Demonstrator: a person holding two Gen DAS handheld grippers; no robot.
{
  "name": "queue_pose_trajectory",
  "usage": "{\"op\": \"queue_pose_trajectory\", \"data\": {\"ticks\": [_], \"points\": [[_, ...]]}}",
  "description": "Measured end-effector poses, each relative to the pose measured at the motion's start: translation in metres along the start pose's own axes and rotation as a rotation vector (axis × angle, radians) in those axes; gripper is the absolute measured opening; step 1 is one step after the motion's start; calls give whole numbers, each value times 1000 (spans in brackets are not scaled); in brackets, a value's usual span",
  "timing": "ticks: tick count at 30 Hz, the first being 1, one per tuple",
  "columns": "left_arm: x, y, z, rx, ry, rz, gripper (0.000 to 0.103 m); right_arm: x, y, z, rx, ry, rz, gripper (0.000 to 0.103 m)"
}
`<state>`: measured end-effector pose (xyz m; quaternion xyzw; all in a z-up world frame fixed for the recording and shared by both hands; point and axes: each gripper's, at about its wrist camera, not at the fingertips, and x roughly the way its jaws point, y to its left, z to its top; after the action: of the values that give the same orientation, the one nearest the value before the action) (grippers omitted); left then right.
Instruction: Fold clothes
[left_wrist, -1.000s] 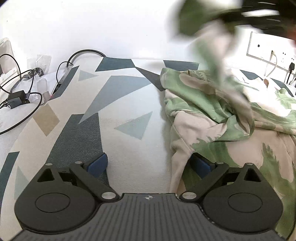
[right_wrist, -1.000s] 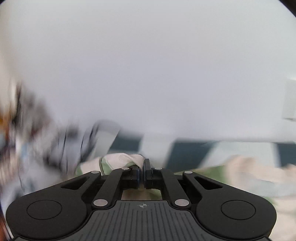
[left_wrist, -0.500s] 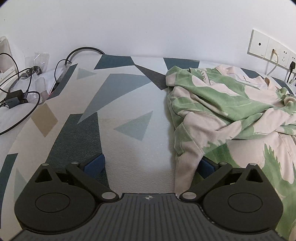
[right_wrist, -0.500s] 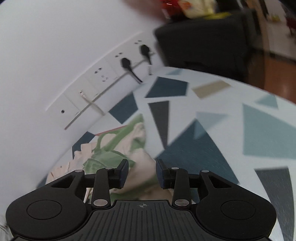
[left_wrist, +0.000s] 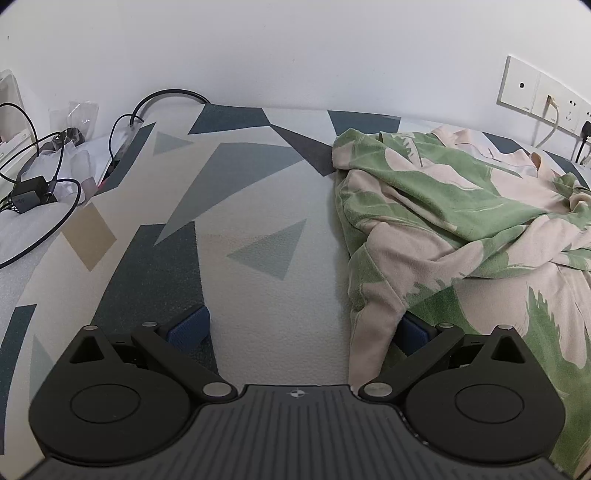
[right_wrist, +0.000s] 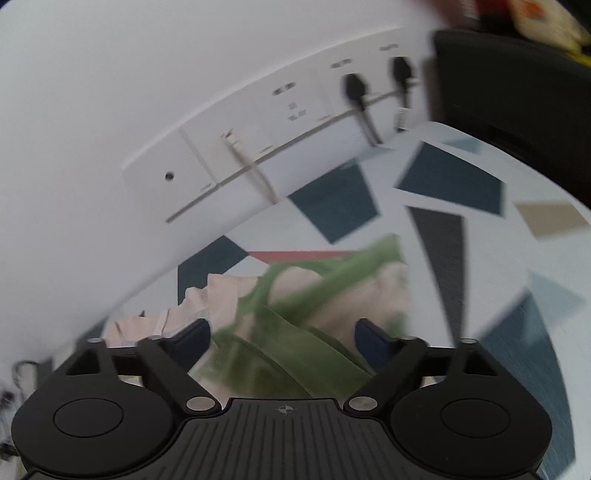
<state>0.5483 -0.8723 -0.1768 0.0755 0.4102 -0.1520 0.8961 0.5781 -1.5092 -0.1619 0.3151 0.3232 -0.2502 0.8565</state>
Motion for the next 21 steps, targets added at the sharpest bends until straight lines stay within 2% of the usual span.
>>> {"op": "queue_pose_trajectory", "data": {"ticks": [2, 4, 5, 6, 7, 8, 9, 11, 15, 18, 19, 21], "points": [[0, 0, 0, 0, -2, 0, 103, 22, 21, 4, -83, 60, -38, 84], [0, 0, -1, 1, -6, -1, 103, 40, 36, -2, -173, 126, -129, 68], [0, 1, -1, 1, -8, -1, 103, 49, 43, -5, -218, 158, -178, 48], [-1, 1, -2, 1, -10, -1, 103, 52, 44, -8, -221, 164, -194, 32], [-1, 1, -2, 0, -12, -1, 103, 51, 41, -10, -200, 162, -182, 27], [-1, 1, -2, 0, -12, -1, 103, 47, 40, -11, -186, 154, -167, 11], [0, 1, -2, 0, -10, -1, 103, 44, 39, -11, -176, 144, -154, 5], [0, 1, 0, -1, 1, -2, 103, 26, 40, -7, -163, 70, -120, 4], [1, 1, 2, 5, 11, -8, 103, -53, 40, 5, -112, -217, 143, 4], [1, 1, 0, 7, 4, -11, 103, -114, 24, -4, -98, -386, 205, 4], [1, 1, 0, 7, 2, -11, 103, -127, 12, -10, -78, -398, 204, 4], [1, 2, -1, 10, -1, -13, 103, -133, -18, -29, -49, -332, 168, 10]]}}
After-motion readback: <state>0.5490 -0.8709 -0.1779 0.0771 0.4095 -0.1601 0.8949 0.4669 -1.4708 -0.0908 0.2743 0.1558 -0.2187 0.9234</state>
